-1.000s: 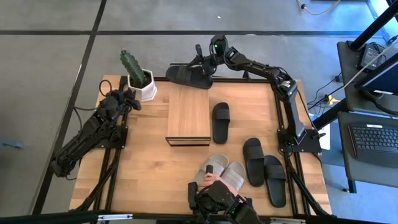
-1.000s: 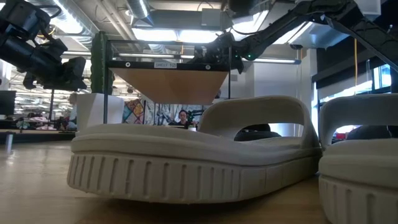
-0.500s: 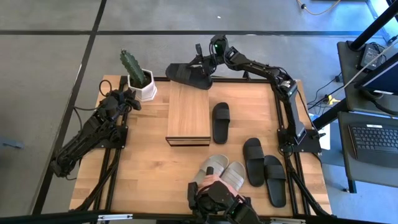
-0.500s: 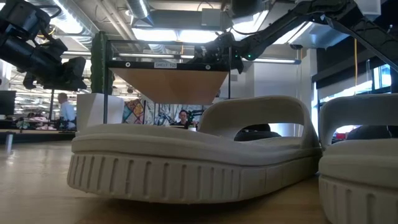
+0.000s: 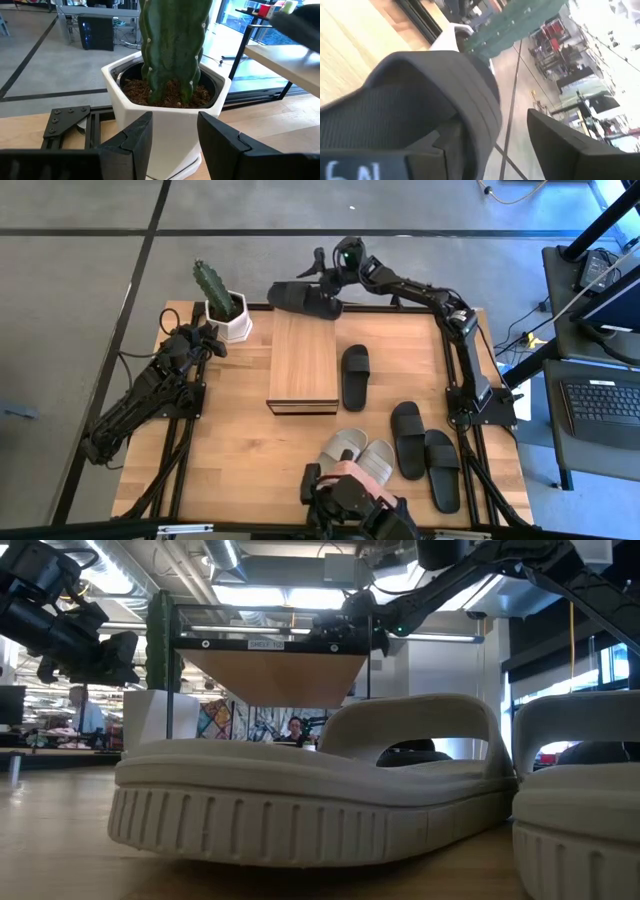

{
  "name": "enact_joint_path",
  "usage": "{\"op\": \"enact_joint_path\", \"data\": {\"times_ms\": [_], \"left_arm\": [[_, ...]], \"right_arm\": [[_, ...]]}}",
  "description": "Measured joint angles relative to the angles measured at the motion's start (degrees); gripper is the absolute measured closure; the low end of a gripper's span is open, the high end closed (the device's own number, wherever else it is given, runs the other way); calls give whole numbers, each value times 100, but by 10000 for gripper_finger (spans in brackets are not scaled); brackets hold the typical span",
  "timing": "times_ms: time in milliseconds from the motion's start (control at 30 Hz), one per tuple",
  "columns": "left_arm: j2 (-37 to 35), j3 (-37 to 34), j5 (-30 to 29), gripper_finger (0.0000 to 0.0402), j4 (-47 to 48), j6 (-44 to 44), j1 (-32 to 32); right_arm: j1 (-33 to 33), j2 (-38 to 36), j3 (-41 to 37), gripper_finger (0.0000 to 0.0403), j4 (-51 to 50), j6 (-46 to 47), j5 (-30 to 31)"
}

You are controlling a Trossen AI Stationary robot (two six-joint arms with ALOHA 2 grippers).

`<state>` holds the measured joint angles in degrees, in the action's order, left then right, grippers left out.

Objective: Pick and place slides into the shelf
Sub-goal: Put the top right black slide on the shelf

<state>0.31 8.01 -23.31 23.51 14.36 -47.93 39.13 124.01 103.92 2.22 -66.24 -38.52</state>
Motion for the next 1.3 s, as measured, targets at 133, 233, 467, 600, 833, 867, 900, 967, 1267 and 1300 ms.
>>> {"op": "enact_joint_path", "data": {"times_ms": [133, 233, 467, 600, 833, 867, 900, 967, 1267, 1300], "left_arm": [[1, -2, 0, 254, 0, 1, -1], [1, -1, 0, 254, 0, -1, 0], [1, -1, 0, 254, 0, -1, -1], [0, -2, 0, 254, 0, -1, 1], [-1, -1, 0, 254, 0, -1, 1], [0, 0, 0, 254, 0, -1, 0], [-1, -1, 0, 254, 2, -1, 0], [1, 0, -2, 254, 2, -1, -1], [5, 0, -33, 254, 8, -1, 1], [5, 0, -33, 254, 9, -4, 1]], "right_arm": [[-53, 0, 0, 197, -20, 2, 57], [-102, 0, 0, 196, -34, 2, 59], [-160, 0, 0, 196, -188, 9, 231], [-164, 0, 0, 196, -323, 2, 410], [-185, -18, 2, 196, -422, 155, 557], [-192, -30, 2, 196, -454, 162, 607], [-195, -64, 2, 196, -533, 166, 658], [-212, -115, 2, 196, -720, 165, 703], [-232, -328, 2, 196, -1464, 419, 930], [-232, -332, 2, 196, -1483, 432, 1013]]}}
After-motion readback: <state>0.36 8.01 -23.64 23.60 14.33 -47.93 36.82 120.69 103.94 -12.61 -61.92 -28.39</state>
